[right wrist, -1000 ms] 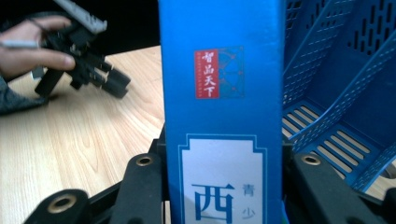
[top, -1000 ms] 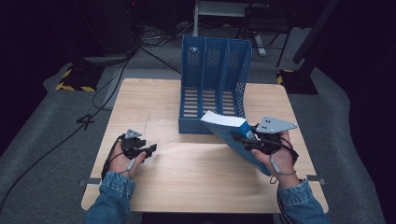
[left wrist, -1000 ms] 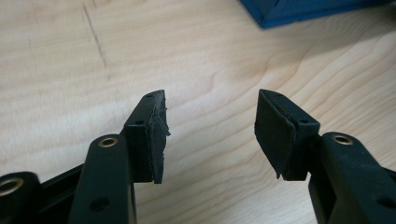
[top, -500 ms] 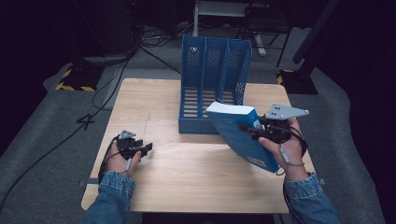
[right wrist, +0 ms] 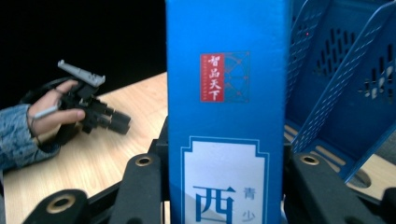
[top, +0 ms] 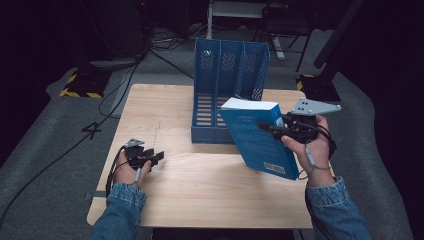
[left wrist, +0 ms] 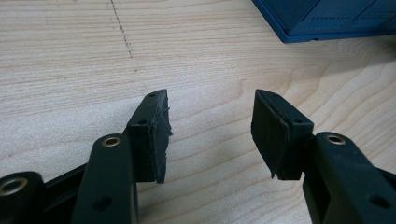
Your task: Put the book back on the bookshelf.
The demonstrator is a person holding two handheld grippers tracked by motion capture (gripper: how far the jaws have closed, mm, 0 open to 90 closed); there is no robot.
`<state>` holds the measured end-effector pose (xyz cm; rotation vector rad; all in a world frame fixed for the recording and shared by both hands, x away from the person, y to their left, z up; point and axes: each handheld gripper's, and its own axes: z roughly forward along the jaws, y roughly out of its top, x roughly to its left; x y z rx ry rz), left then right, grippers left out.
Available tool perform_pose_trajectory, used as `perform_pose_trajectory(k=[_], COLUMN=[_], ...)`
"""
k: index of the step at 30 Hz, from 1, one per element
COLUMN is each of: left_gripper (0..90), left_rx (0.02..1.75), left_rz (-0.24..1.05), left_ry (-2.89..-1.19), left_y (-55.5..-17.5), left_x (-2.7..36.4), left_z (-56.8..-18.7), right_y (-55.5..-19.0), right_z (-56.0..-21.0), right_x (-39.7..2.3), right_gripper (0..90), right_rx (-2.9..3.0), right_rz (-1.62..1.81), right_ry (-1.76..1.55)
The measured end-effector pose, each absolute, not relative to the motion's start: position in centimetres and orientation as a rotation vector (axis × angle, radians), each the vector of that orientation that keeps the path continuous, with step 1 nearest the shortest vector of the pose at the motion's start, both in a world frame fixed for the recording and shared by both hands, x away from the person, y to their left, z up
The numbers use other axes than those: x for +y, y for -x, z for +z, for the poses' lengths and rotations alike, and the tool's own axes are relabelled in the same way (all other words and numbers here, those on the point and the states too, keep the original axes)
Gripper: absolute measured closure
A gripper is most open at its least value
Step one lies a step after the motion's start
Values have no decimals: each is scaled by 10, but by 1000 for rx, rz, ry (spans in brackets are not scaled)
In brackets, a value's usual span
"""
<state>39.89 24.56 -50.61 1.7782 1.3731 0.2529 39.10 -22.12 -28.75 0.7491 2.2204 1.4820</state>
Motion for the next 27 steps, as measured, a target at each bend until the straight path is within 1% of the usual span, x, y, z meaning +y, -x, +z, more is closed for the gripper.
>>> perform_pose_trajectory(k=[8, 17, 20, 22, 23, 27], left_gripper=[470, 458, 444, 388, 378, 298], left_rx=[1371, 1365, 1354, 1344, 1347, 1358], left_rz=[262, 294, 353, 396, 404, 412], left_ry=[-1789, -1819, -1870, -1906, -1918, -1919], left_y=[-399, -397, -395, -395, -395, -395], left_x=[244, 241, 240, 242, 243, 248], left_z=[-506, -505, -504, -504, -503, -504], right_y=[-404, -426, -433, -437, -440, -449], right_z=[-262, -246, -242, -241, -240, -237], right_x=[-223, -229, -231, -232, -233, -235], right_gripper=[616, 616, 616, 616, 616, 616], right_rx=[2156, 2083, 2056, 2045, 2037, 2010], right_rz=[1489, 1504, 1512, 1514, 1515, 1510], right_ry=[-784, -830, -847, -856, -864, -886])
